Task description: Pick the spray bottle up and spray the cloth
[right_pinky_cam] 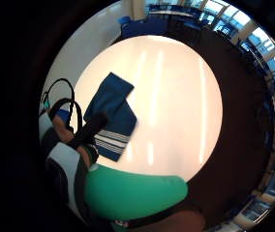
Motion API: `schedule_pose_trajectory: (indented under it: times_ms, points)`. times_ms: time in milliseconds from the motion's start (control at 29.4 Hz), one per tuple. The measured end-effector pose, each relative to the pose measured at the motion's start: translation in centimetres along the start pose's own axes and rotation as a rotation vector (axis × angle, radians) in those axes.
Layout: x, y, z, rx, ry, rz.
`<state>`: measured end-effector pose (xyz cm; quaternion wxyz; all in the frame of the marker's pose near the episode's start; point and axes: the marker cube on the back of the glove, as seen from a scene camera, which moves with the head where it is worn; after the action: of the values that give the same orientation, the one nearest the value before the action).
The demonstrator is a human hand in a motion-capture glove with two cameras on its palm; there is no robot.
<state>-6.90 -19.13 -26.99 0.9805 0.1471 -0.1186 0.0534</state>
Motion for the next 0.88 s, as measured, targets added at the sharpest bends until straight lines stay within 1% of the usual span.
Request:
schedule_pose_trajectory:
  times_ms: [238, 374, 510, 680, 884]
  points:
    - [-1.4, -0.5, 5.0, -0.315, 0.207, -0.015]
    - [-1.0, -0.7, 7.8, -0.438, 0.337, -0.002]
    - [0.2, -0.2, 10.6, -0.573, 0.534, 0.039]
    - [1.3, 0.7, 13.1, -0.662, 0.692, 0.073]
    - [2.0, 1.5, 14.6, -0.742, 0.747, 0.088]
